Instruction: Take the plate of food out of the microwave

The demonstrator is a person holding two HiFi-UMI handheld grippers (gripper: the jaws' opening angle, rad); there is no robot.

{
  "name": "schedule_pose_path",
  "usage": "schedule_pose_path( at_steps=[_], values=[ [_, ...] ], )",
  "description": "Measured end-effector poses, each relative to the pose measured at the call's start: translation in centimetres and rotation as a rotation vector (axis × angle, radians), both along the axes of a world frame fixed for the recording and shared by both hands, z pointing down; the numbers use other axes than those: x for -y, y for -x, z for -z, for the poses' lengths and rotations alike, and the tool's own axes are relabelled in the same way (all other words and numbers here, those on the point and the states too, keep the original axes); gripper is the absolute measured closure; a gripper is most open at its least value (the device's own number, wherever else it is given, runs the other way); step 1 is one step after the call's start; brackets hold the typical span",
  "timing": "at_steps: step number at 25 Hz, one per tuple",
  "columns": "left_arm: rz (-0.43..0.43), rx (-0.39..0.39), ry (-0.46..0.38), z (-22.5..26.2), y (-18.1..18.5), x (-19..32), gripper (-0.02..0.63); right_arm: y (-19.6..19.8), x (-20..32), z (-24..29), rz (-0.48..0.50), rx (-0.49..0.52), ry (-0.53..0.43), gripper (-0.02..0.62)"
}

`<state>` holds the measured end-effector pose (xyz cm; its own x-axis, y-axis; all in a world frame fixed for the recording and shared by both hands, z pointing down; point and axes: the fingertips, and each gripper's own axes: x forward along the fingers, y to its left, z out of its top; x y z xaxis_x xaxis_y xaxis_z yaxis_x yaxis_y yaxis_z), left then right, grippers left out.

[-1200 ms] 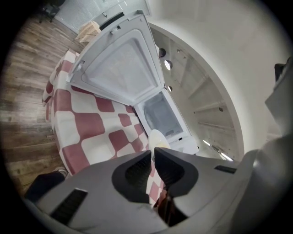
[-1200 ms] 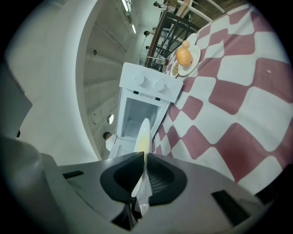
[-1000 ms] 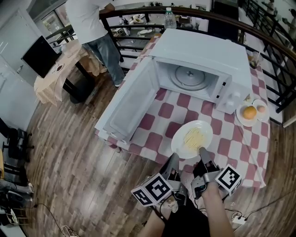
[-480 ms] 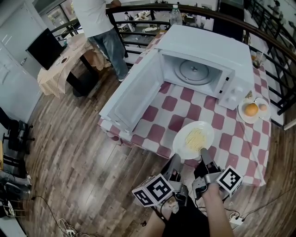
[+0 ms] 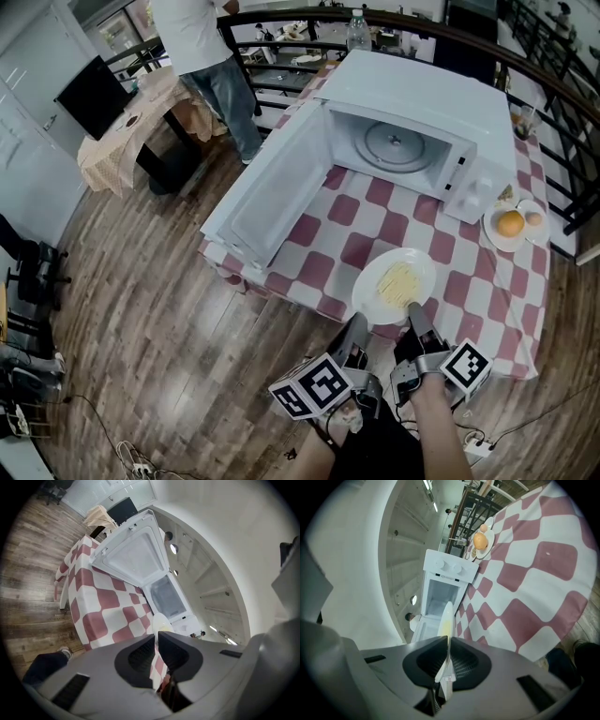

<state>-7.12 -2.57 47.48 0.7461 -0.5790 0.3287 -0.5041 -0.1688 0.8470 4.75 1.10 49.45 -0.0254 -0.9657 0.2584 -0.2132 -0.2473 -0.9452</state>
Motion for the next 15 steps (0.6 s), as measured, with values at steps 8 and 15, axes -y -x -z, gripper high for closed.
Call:
schedule_pose_path(
  at_steps=[8,15],
  values=[
    [-0.01,-0.01,0.004,0.0,-0.8,0.8,0.558,-0.7,0.6,-0.1,-0.015,0.003,0.009,0.571],
    [-0.015,-0.007,-0.001,-0.2,-1.5,2.5,0.558,-1.5,2.0,-0.4,-0.02,0.0,0.014,0.571]
  ],
)
